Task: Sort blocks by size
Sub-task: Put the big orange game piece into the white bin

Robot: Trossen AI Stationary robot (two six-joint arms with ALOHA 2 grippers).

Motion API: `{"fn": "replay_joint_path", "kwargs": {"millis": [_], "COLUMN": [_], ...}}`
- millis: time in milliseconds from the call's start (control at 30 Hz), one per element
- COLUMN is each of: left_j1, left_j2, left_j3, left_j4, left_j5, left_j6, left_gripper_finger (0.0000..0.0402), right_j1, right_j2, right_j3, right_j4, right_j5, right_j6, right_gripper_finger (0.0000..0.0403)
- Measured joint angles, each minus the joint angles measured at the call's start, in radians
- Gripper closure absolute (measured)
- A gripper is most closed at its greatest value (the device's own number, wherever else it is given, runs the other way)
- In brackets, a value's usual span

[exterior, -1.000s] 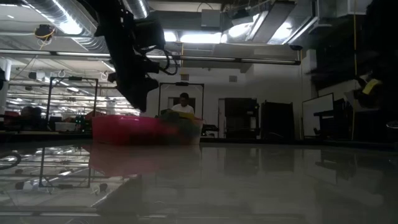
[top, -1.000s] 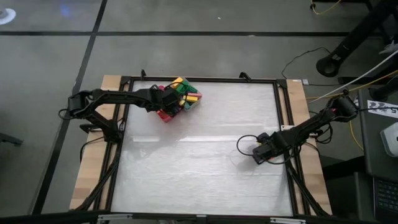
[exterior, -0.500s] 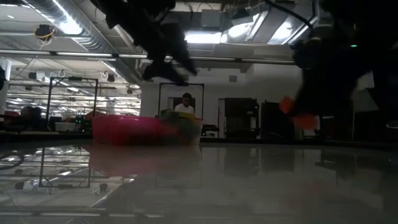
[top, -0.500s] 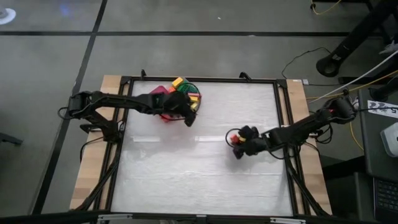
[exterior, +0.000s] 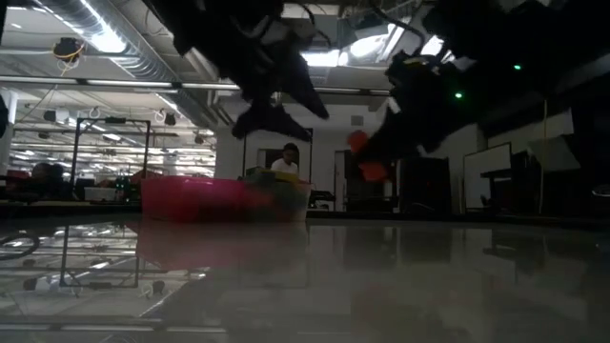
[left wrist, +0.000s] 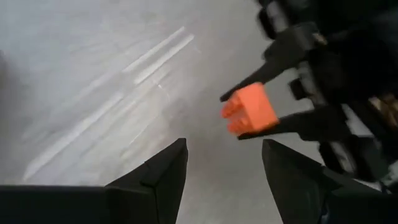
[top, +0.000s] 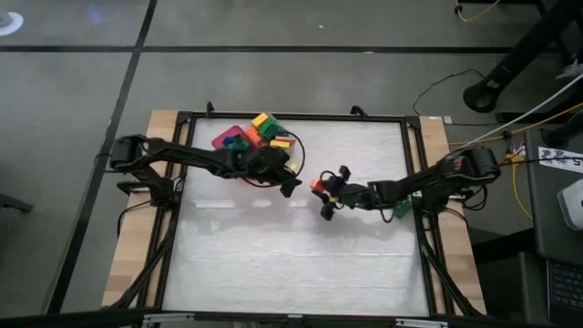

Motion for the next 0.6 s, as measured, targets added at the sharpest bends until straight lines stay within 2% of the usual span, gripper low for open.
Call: {"fn": "replay_joint_path", "kwargs": {"millis": [300,600], "left_j1": [0.003,-0.004], "left_j2": [0.104,0.104], "left_j3": [-0.001,-0.001], "left_j4": [0.145,0.144], "left_j5": [-0.002,0.0], "left_j6": [-0.083,-0.083], "left_gripper_finger": [0.0206,0.0206], "right_j1": [-0.009,-0.008], "right_j2": [0.133,0.176], "right_j3": [0.146,0.211], "right_j4": [-0.023,-0.116], "right_j5": [0.017,0.088], "right_j6": [-0.223,-0.229], "right_gripper_finger": [0.0254,0.0254]}}
